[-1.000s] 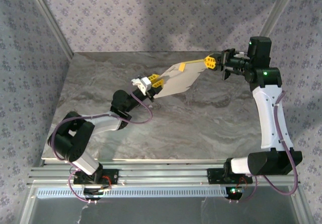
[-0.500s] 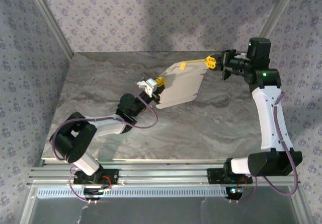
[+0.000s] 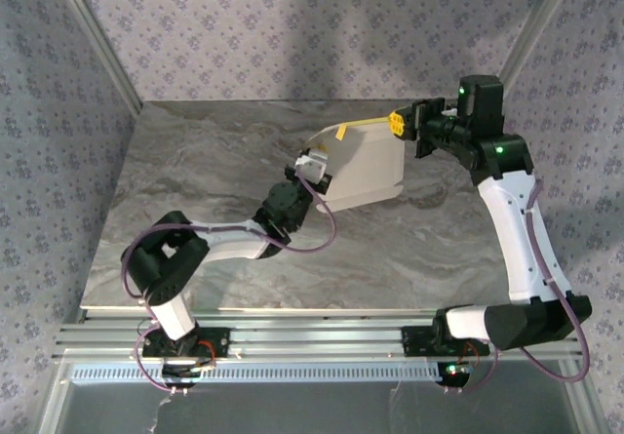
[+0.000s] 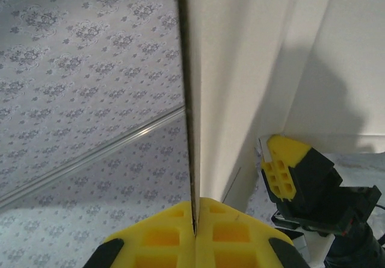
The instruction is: Fold the paper box
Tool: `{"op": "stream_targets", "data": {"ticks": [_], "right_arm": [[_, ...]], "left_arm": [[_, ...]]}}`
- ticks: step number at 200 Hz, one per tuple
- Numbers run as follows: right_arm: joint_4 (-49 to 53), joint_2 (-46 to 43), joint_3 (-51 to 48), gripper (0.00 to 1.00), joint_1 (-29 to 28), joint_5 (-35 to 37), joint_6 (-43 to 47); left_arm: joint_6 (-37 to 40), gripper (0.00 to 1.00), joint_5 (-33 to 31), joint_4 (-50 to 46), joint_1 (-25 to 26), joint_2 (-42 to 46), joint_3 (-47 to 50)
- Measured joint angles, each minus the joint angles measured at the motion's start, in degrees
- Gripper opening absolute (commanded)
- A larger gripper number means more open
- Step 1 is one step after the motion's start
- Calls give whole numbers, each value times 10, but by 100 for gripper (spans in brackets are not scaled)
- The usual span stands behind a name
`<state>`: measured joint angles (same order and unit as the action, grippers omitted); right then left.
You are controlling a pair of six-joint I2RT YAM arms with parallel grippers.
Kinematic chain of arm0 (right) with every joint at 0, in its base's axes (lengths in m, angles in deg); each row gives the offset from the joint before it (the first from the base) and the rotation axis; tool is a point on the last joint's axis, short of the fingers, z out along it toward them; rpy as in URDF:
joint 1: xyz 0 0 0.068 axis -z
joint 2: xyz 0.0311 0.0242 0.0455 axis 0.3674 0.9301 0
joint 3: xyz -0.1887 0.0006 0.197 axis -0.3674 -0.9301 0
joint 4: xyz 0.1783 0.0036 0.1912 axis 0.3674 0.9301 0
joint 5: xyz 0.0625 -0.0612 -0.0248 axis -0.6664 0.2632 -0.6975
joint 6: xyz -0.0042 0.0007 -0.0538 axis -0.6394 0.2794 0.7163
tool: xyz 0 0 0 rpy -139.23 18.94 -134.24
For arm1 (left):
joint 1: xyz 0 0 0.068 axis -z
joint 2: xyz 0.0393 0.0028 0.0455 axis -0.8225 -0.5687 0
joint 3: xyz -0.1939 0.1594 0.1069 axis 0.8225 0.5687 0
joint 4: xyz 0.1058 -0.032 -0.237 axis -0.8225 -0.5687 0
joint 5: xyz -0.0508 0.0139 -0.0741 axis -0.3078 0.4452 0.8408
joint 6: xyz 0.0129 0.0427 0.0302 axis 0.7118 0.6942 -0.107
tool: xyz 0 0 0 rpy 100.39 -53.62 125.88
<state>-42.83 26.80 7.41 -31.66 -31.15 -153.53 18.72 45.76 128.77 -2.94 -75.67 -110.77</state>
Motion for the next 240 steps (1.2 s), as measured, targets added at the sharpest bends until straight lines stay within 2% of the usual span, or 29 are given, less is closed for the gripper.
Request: {"op": "stream_targets", "data": {"ticks": [60, 89, 115, 124, 137, 144, 154, 174, 201, 223, 240], "right_arm": [[-6, -7, -14, 0, -23, 61, -4], [-5, -7, -33, 0, -26, 75, -8], [-15, -8, -57, 0, -29, 80, -16], [-14, -8, -64, 0, -32, 83, -20], [-15, -6, -75, 0, -41, 91, -26], [-18, -4, -81, 0, -46, 96, -30], [-29, -1, -90, 0, -51, 102, -36], [-59, 14, -114, 0, -66, 110, -52], [-89, 57, -134, 0, -78, 115, -63], [-108, 99, -135, 0, -76, 118, -63], [-118, 128, -132, 0, -75, 120, -60]], "left_arm": [[138, 0, -192, -15, 39, -126, -149], [184, 0, -239, -20, 48, -156, -170], [182, 0, -264, -53, 53, -156, -168], [164, 0, -264, -78, 54, -152, -163], [130, 6, -262, -128, 55, -140, -151], [111, 13, -261, -158, 55, -133, -147], [79, 30, -255, -200, 55, -120, -137], [23, 42, -235, -263, 54, -87, -103], [-64, 46, -176, -355, 54, -14, -50], [-146, 47, -108, -424, 45, 95, 1], [-217, 47, -49, -476, 17, 183, 19]]}}
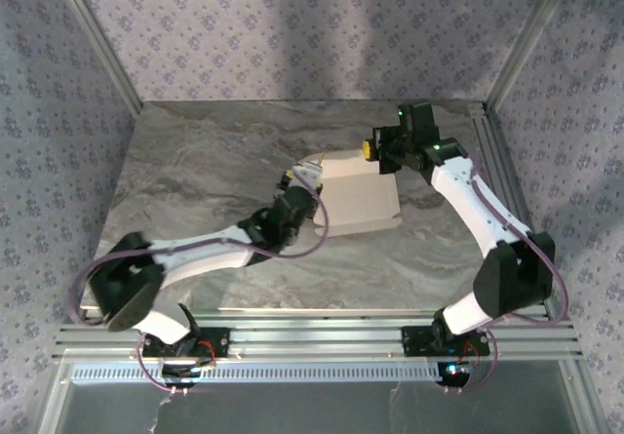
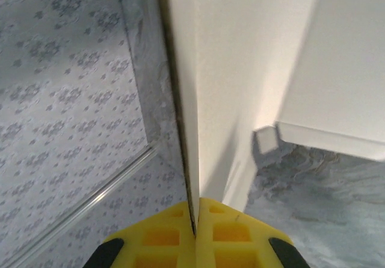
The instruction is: Fold the paper box
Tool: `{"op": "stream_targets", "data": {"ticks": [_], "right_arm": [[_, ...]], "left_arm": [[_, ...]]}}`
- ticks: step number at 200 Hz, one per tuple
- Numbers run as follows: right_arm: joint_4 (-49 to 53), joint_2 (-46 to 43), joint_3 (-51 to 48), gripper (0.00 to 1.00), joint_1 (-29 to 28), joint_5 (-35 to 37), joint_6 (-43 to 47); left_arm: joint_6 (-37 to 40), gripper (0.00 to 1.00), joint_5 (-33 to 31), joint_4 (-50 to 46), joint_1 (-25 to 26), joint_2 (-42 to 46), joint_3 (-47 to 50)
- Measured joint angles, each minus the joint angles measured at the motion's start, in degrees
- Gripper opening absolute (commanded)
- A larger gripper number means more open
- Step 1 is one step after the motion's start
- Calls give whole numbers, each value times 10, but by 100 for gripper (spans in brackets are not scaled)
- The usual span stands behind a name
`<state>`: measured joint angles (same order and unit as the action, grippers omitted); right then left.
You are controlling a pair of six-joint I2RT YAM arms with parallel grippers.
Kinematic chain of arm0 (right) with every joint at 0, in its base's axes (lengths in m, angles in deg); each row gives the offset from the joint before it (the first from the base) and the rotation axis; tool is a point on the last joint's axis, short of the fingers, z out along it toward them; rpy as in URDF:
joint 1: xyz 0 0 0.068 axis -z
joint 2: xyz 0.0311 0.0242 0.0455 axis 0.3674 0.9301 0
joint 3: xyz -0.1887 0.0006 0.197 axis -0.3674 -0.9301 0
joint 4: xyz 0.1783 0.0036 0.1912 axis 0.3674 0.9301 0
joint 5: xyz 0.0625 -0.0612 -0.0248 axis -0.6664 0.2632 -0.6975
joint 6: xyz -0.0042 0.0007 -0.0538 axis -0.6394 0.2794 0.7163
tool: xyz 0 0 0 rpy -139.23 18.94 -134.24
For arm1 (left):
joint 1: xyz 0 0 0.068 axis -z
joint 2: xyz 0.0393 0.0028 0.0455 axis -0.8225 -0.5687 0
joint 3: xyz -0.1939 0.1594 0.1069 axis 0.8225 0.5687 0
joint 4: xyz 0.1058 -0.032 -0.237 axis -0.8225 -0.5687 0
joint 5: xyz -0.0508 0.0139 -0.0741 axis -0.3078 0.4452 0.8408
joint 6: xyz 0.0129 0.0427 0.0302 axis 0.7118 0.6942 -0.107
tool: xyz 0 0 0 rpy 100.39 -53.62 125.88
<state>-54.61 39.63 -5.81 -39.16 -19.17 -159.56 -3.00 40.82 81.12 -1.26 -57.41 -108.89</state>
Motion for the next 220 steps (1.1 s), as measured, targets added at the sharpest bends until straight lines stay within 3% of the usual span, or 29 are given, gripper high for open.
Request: {"op": "stream_targets", "data": {"ticks": [32, 50, 119, 191, 220], "right_arm": [[2, 61, 42, 0, 0, -1, 9], [2, 82, 55, 0, -1, 0, 11], [-43, 110, 24, 0, -3, 0, 37], [-157, 105, -67, 0, -3, -5, 97], [-272, 69, -164, 0, -2, -7, 115]], "left_arm": [[-133, 46, 103, -68, -130, 110, 14], [-183, 44, 135, -96, -170, 125, 25], [-335, 44, 263, -129, -246, 49, 45], [-394, 44, 334, -83, -285, -72, 19], [-415, 44, 355, -56, -285, -102, 1]]}}
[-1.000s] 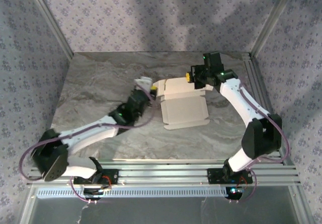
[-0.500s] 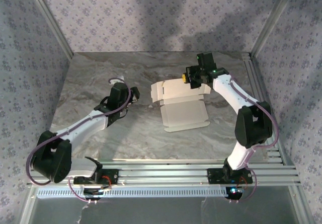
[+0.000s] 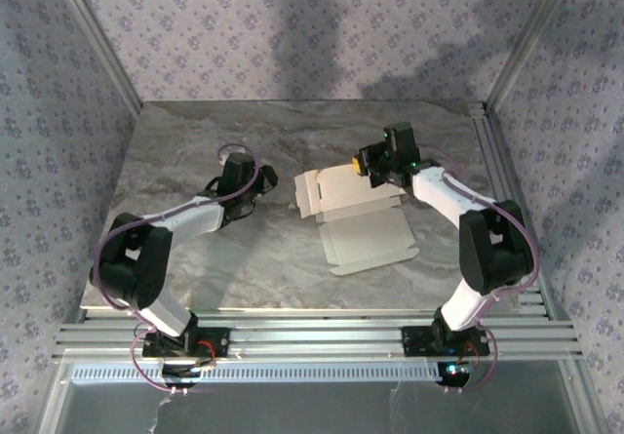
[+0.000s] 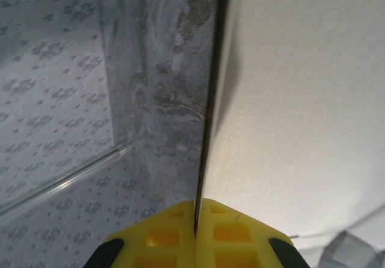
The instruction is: Fold the paper box
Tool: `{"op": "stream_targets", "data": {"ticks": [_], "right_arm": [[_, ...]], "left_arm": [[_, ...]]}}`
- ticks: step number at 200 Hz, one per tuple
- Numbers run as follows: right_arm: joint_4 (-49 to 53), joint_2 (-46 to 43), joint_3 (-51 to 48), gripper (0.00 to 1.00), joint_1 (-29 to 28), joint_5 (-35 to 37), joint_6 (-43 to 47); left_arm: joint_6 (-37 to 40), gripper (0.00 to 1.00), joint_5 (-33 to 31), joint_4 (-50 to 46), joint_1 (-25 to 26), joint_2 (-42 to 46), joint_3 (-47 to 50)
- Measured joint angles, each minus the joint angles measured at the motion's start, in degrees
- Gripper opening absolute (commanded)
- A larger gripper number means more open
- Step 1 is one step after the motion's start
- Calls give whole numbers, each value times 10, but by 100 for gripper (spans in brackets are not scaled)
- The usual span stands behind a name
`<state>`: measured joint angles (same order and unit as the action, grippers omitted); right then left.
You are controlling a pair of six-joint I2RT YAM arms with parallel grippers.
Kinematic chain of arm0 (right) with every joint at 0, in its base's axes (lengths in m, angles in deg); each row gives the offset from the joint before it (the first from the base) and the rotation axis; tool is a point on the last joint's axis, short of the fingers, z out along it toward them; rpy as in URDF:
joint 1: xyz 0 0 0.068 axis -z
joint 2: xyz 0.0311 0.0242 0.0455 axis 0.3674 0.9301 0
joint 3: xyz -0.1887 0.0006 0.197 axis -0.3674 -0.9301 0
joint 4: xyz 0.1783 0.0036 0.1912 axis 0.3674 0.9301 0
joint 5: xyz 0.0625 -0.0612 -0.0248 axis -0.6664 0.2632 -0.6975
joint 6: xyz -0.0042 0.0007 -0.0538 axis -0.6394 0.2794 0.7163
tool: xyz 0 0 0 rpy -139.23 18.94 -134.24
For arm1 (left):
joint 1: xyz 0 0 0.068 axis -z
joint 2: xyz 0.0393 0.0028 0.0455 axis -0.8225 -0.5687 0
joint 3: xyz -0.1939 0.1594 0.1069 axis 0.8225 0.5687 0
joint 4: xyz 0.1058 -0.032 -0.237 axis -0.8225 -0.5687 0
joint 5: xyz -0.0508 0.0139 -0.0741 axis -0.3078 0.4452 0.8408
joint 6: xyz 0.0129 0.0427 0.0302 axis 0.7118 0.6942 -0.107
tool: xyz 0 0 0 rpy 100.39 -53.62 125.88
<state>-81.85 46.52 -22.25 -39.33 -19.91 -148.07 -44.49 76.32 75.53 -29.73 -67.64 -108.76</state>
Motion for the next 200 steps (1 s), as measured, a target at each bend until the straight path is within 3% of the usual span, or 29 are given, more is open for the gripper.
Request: {"op": "stream_targets", "data": {"ticks": [55, 112, 200], "right_arm": [[-228, -23, -132, 0, 19, -17, 29], [-425, -24, -166, 0, 38, -46, 59], [-648, 124, -165, 0, 47, -78, 31]], "left_arm": [[-21, 44, 17, 37, 5, -32, -17], [-14, 43, 18, 74, 15, -54, -24], [21, 43, -9, 70, -1, -40, -24]]}}
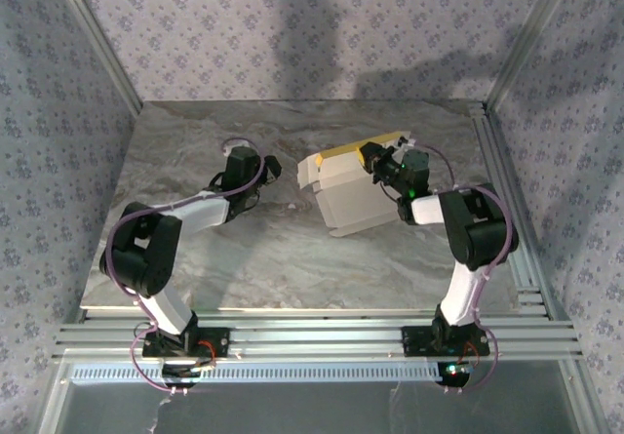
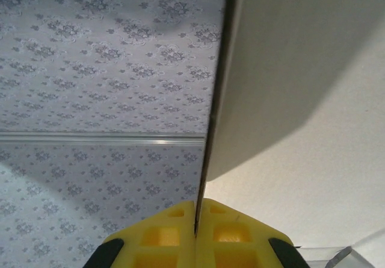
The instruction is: Fold the paper box
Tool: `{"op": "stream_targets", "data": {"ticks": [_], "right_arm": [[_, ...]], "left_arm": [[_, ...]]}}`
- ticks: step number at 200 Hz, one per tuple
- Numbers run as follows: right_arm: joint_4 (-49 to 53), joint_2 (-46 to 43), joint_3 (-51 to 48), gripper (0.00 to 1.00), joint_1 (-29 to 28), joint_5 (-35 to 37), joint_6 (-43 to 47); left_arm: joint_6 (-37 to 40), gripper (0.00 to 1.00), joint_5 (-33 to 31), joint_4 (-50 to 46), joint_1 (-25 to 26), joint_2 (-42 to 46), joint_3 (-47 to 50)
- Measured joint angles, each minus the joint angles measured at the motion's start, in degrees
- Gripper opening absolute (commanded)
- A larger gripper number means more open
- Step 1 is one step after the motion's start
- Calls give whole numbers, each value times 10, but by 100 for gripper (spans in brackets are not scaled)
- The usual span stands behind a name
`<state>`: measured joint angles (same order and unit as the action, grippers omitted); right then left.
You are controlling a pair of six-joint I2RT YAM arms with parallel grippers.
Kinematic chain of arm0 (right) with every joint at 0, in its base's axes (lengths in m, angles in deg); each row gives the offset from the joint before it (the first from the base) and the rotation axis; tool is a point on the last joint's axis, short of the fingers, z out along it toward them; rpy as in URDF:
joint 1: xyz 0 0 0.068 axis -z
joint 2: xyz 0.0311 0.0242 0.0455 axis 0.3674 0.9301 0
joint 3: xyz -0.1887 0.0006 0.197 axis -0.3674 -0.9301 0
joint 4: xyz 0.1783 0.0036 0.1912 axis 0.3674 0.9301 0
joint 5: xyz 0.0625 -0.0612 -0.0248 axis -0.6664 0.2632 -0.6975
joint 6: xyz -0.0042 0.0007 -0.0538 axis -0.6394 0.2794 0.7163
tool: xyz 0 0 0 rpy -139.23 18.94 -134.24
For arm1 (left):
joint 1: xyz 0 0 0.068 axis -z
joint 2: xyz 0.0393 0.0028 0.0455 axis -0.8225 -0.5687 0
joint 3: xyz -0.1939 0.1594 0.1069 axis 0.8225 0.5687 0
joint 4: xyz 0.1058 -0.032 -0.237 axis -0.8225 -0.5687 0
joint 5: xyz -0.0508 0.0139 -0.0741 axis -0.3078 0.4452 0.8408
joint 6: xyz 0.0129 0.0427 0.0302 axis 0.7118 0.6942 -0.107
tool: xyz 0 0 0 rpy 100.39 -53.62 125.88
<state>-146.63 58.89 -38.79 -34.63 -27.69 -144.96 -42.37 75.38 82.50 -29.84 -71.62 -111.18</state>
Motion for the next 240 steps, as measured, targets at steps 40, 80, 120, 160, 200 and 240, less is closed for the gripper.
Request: {"op": "stream_targets", "data": {"ticks": [40, 80, 120, 160, 200, 240], "right_arm": [[-52, 13, -13, 0, 12, -21, -9], [-64, 15, -23, 0, 30, -54, -4], [-71, 30, -27, 0, 44, -81, 7], [-53, 46, -7, 0, 48, -92, 13], [-22, 49, 13, 0, 48, -94, 22], [-23, 52, 13, 0, 50, -103, 24]], "left_arm": [[1, 43, 0, -4, 0, 6, 0], [-6, 44, 5, -3, 0, 5, 0], [-21, 43, 21, 6, 0, -32, -22], [-31, 42, 35, 12, 2, -60, -29], [-38, 42, 40, 24, 15, -64, -33], [-39, 22, 70, 51, 23, -103, -52]]}}
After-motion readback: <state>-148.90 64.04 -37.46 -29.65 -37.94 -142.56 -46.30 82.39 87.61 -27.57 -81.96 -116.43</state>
